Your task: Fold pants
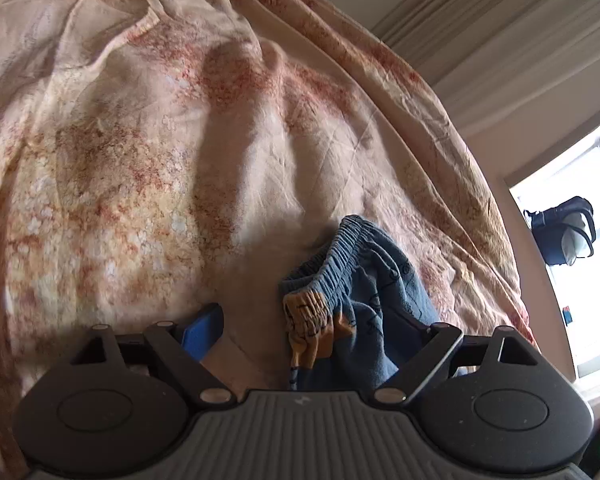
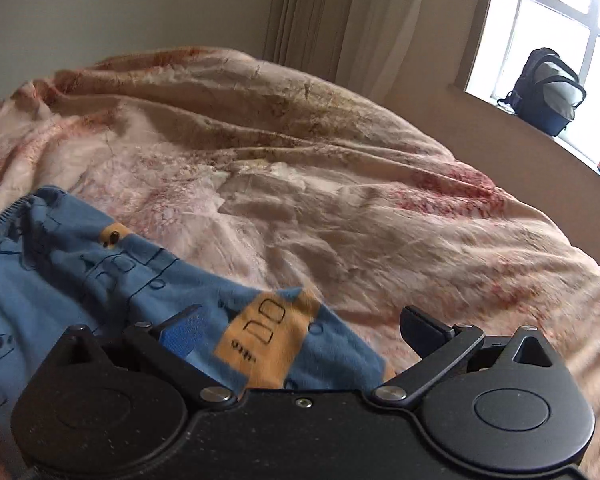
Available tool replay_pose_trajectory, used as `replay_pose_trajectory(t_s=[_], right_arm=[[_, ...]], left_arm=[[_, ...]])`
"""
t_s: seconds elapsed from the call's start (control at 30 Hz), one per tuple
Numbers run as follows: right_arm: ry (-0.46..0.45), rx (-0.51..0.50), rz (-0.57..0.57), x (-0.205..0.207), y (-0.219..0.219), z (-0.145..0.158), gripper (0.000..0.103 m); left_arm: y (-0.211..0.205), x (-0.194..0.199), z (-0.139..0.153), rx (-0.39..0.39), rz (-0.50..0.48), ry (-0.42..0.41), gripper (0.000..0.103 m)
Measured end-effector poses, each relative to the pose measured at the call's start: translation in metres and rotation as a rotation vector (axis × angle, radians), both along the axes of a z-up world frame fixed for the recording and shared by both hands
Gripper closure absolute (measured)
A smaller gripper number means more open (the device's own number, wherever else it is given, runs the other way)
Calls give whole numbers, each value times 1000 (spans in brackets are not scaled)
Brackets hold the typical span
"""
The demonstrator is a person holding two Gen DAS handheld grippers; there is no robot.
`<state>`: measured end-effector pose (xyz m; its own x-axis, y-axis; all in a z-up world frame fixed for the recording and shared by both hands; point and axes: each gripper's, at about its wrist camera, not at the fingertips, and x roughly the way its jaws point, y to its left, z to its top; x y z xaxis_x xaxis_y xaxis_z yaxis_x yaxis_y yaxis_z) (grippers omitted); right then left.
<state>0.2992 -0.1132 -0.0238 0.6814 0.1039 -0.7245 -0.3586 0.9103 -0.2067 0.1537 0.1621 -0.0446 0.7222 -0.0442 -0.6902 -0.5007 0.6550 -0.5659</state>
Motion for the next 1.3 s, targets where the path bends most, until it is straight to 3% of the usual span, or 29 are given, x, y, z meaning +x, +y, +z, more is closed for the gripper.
replay_pose_trajectory(t_s=[0.07,0.13,0.2,0.27,0.37,0.57,0.67,0.77,0.87,0.93,1.0,1.1,1.2,1.3], right_arm=[[26,-64,-39,22,1,-13,1],[39,11,-101,31,-10,-11,1],[-1,-3,-159,29,-15,-6,1],[-25,-20,-122,18,-19,-2,1],[-36,-25,-88,-4,-23,4,1],[-51,-13,-33,-55,-18,16,1],[-80,22,-26,-78,-16,29,1],[-126,46,-33,-104,-18,43,1],[-127,49,-55,-125,-24,46,1],[-84,34,-72,-134,-27,34,1],[-34,-6,-91,-138,-28,15,1],[-28,34,-135,-144,-33,7,1],[-34,94,-132,-154,-37,17,1],[-66,78,-106,-170,-38,26,1]], left_arm=[[-11,-1,1,61,-21,-10,16],[-22,-2,4,94,-55,-25,27],[-29,-3,5,91,-82,-52,49],[-35,-3,6,100,-94,-73,52],[-31,-1,6,83,-79,-93,68],[-20,5,-1,45,-82,-65,65],[-10,1,-6,-6,8,-50,33],[-1,-4,-6,-12,77,-65,25],[7,1,-15,-58,92,-55,25],[10,2,-17,-83,109,-70,29],[13,5,-19,-95,99,-89,57],[17,6,-22,-135,95,-91,71],[16,2,-16,-123,92,-99,78],[9,1,-5,-53,67,-115,82]])
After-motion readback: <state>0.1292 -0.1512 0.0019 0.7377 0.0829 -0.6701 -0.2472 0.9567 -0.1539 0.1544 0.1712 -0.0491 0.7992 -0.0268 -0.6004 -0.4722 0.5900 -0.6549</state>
